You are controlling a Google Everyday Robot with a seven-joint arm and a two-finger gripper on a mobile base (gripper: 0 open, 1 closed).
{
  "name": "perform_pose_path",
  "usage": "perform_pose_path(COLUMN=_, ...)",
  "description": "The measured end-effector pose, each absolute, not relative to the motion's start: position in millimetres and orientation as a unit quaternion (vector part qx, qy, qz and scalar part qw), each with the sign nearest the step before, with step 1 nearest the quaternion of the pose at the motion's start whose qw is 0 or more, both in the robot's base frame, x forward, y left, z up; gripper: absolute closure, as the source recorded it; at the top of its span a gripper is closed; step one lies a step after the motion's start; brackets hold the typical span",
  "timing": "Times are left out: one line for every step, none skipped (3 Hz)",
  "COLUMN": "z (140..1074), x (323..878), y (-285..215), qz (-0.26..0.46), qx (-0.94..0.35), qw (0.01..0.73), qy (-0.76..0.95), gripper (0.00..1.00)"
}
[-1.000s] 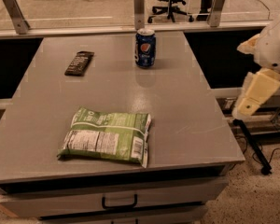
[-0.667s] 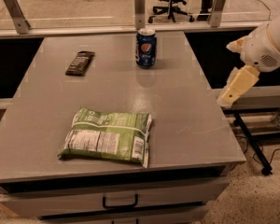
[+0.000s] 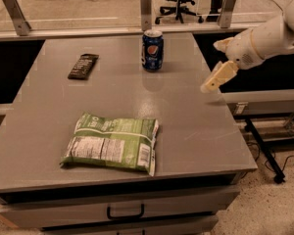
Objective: Knock pepsi can over
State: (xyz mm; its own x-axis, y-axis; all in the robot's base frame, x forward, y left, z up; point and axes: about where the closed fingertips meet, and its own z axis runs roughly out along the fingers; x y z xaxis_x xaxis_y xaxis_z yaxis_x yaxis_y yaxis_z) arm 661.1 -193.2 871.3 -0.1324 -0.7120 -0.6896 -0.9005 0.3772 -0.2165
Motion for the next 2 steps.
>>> perform_pose_path(z=870.5, x=687.3, y=-160.7, qz=0.181, qx=-0.532, qw=0.403, qy=0.722, gripper=0.00)
perform_pose_path(z=876.3, x=704.2, y=-120.5, qz=0.241, qx=-0.517, qw=0.427, qy=0.701, gripper=0.00)
